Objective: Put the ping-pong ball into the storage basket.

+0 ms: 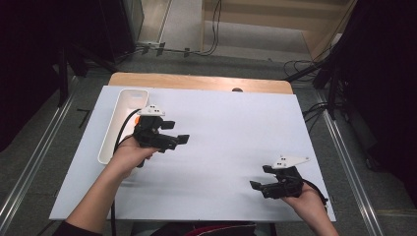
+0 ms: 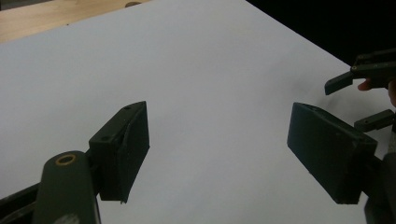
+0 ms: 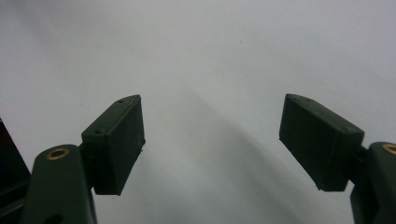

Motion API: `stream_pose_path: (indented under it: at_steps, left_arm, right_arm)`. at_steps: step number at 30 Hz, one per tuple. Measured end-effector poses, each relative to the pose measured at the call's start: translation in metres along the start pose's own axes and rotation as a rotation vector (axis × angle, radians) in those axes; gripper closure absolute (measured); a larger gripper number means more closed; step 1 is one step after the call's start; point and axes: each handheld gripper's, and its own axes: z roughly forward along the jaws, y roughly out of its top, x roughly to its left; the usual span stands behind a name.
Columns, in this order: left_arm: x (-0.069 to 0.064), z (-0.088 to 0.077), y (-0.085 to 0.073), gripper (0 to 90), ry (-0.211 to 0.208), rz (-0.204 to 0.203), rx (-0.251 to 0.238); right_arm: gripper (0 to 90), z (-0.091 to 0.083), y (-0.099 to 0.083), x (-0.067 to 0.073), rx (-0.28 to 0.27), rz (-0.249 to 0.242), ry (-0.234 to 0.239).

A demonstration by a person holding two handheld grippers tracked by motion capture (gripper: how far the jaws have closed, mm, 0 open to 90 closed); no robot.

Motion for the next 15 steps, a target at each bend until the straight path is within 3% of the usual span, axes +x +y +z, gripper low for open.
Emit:
stream_pose_path:
  at_steps: [9, 13, 15]
  left_arm:
    - [-0.006, -0.001, -0.014, 20.4, -0.008, 0.029, 0.015]
    - [-0.007, -0.002, -0.020, 20.4, -0.036, 0.014, 0.000]
    - [-0.007, -0.003, -0.023, 20.4, -0.029, 0.030, 0.006]
  right_arm:
    - [20.7, 0.000, 0.000, 0.000, 0.001, 0.002, 0.000]
    - [20.7, 0.000, 0.000, 0.000, 0.002, 0.003, -0.001]
    - [20.7, 0.000, 0.000, 0.001, 0.003, 0.005, -0.001]
